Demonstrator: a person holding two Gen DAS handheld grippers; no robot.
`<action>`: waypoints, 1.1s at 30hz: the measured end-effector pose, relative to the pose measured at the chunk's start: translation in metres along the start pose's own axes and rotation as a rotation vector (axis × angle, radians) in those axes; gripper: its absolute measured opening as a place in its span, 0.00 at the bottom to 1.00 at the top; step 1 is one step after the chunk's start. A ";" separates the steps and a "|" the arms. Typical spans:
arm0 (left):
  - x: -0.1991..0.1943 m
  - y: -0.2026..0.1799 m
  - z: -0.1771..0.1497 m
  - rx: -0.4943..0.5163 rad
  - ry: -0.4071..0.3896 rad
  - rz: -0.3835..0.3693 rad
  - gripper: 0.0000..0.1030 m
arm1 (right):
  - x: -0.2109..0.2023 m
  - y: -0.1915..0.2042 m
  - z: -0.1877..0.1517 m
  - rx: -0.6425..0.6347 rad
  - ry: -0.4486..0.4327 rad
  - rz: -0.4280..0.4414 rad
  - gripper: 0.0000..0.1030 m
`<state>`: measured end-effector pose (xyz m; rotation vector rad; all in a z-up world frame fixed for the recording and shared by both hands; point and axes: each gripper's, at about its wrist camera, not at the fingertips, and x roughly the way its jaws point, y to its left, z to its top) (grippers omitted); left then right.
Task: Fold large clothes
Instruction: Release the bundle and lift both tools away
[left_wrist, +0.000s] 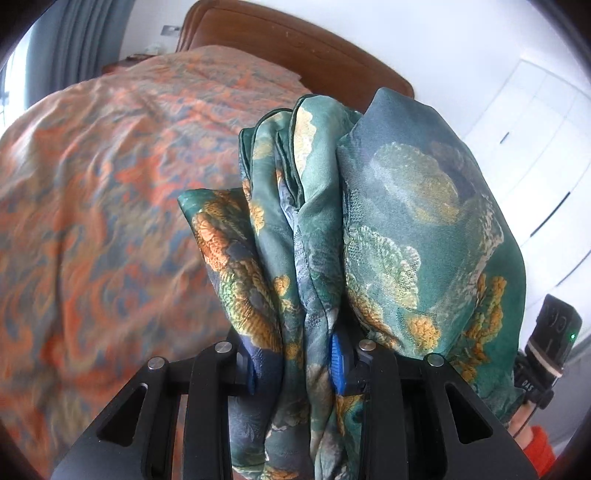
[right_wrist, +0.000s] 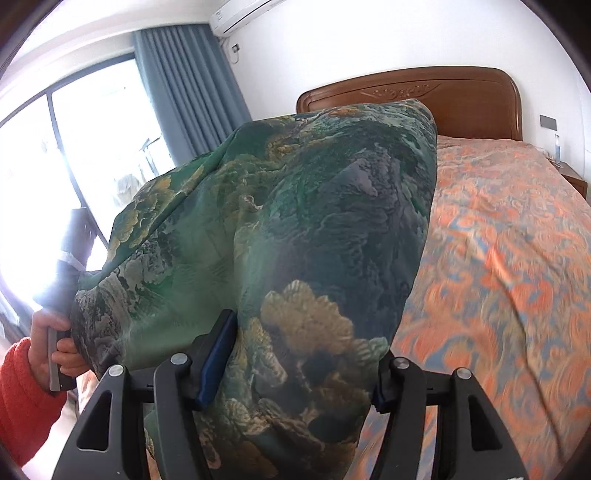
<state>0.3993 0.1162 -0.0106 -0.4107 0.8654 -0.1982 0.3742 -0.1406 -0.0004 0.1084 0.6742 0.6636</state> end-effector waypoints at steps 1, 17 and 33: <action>0.014 0.000 0.007 0.006 0.008 0.004 0.28 | 0.010 -0.011 0.006 0.015 -0.003 -0.003 0.60; 0.088 0.062 -0.045 -0.089 0.041 0.102 0.67 | 0.106 -0.163 -0.062 0.424 0.150 0.057 0.84; -0.092 -0.068 -0.176 0.206 -0.399 0.473 1.00 | -0.106 -0.018 -0.090 -0.091 -0.134 -0.478 0.89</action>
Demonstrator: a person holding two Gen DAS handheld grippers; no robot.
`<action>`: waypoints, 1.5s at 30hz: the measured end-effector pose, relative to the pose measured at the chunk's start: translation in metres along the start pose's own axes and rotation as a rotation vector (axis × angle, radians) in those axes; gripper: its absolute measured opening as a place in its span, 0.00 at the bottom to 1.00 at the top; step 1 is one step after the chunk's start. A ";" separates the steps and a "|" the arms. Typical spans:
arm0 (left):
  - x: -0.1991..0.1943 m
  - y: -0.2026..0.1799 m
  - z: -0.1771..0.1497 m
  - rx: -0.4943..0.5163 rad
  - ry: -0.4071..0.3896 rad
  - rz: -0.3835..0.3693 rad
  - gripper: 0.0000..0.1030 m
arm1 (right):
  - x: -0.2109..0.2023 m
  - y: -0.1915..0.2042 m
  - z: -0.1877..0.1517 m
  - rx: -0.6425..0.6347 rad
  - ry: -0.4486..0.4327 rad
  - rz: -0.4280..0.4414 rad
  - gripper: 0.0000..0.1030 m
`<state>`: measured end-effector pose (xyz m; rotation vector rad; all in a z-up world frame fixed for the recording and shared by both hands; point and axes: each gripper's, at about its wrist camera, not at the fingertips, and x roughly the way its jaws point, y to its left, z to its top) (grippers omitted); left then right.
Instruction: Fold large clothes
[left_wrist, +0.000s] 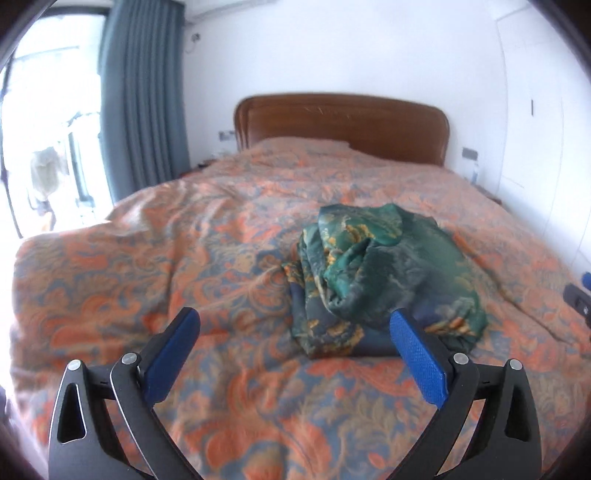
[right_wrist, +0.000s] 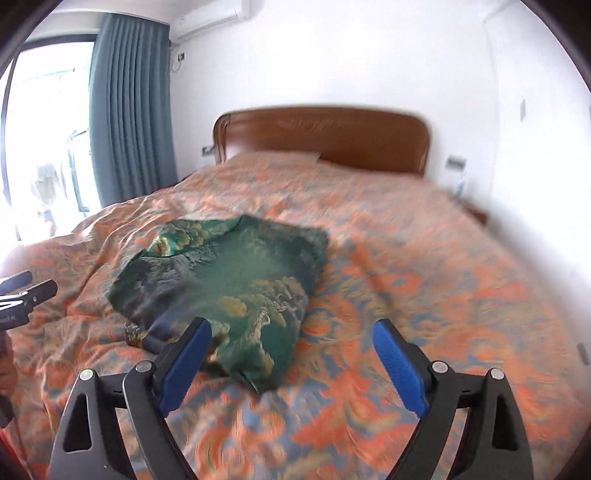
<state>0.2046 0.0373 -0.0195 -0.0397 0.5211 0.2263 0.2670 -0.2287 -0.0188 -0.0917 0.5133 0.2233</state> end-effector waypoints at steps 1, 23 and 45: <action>-0.008 -0.006 -0.002 0.002 -0.014 0.018 1.00 | -0.015 0.004 -0.004 -0.004 -0.018 -0.014 0.90; -0.084 -0.045 -0.050 0.100 0.034 0.021 1.00 | -0.111 0.054 -0.065 0.051 0.018 -0.145 0.94; -0.108 -0.029 -0.043 0.038 0.153 -0.062 1.00 | -0.140 0.074 -0.068 0.074 0.060 -0.087 0.95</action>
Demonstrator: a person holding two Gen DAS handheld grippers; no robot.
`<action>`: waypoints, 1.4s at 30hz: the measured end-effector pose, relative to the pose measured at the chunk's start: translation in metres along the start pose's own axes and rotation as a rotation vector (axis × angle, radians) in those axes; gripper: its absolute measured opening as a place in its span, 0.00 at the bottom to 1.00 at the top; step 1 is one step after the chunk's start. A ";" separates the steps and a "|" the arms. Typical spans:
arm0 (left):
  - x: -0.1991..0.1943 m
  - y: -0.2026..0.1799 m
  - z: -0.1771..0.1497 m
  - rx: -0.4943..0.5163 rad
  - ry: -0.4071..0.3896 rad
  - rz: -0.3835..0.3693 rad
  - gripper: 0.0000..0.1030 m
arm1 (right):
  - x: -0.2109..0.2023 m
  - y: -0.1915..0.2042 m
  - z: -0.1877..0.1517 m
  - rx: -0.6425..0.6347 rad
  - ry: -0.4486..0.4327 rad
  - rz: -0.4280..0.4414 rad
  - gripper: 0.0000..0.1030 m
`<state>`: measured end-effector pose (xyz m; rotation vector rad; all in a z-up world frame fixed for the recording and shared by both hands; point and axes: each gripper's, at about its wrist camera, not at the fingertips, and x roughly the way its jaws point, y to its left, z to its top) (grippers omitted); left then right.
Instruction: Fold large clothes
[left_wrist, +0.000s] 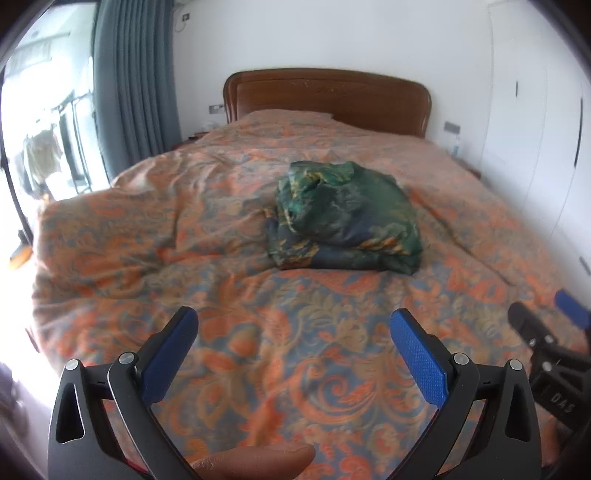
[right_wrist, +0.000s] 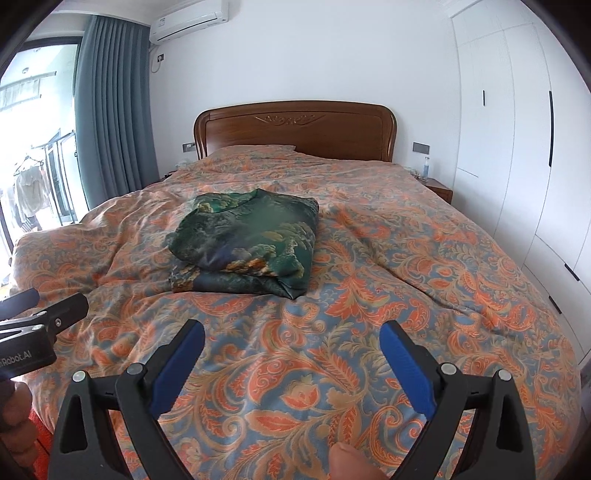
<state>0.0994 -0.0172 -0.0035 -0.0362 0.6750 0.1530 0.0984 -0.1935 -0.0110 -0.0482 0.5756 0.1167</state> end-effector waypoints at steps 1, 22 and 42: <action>-0.001 0.000 0.000 0.007 -0.002 -0.003 1.00 | -0.002 0.001 0.001 -0.005 -0.003 -0.002 0.95; -0.017 -0.003 0.004 0.013 -0.031 -0.007 1.00 | -0.018 0.007 0.011 -0.022 0.009 -0.019 0.97; -0.014 -0.001 0.003 0.005 -0.009 -0.024 1.00 | -0.020 0.016 0.009 -0.054 0.022 -0.026 0.97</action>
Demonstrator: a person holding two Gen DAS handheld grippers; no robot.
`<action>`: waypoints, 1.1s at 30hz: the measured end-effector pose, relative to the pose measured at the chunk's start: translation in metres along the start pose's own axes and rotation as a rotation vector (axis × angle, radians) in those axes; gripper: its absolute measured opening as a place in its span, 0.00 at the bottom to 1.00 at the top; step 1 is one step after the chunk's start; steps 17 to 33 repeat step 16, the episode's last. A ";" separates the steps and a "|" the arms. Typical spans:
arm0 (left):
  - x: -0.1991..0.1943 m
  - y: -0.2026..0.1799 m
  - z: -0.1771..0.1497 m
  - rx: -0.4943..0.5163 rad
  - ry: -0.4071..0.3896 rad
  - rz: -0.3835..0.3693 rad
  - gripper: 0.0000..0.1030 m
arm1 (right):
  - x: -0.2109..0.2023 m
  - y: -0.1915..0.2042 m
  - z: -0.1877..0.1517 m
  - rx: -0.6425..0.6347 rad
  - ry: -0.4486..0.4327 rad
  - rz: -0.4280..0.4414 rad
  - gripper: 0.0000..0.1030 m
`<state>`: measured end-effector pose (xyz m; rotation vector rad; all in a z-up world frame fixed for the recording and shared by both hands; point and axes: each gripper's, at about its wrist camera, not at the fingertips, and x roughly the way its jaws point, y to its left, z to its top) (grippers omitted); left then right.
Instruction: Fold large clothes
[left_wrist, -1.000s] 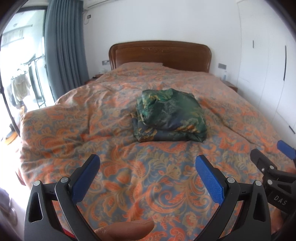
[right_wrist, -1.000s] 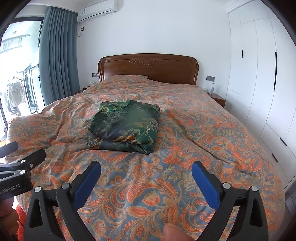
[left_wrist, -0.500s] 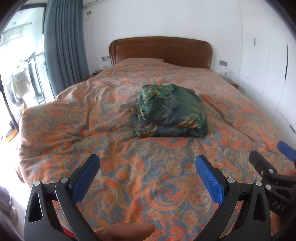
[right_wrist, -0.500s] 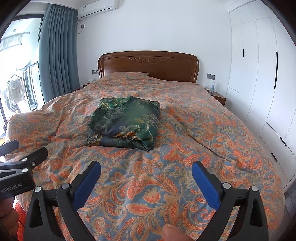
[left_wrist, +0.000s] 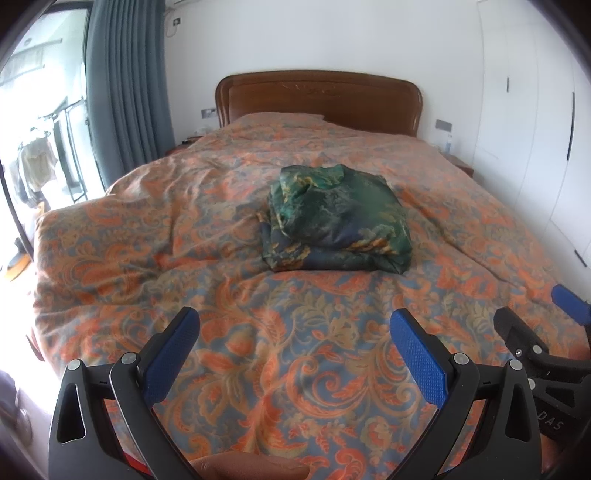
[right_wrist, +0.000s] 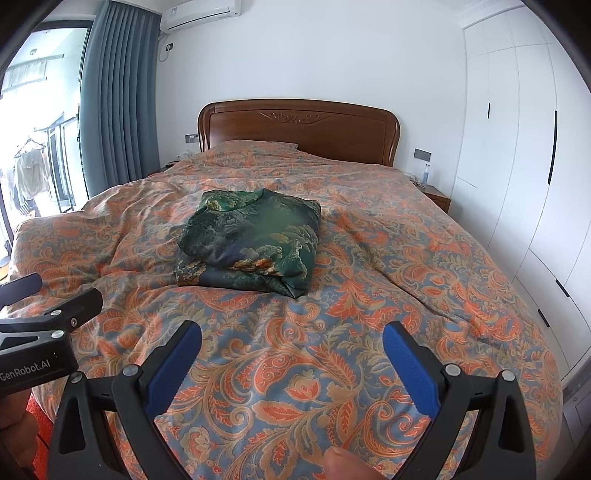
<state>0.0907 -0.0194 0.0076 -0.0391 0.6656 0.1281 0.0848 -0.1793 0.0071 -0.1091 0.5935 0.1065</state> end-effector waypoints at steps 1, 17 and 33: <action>0.000 0.000 0.000 -0.001 0.000 -0.002 1.00 | 0.000 0.000 0.000 0.000 0.000 -0.001 0.98; 0.000 -0.001 -0.001 -0.003 -0.011 0.004 1.00 | -0.002 0.001 0.000 -0.002 -0.010 -0.010 0.97; 0.000 -0.001 -0.001 -0.003 -0.011 0.004 1.00 | -0.002 0.001 0.000 -0.002 -0.010 -0.010 0.97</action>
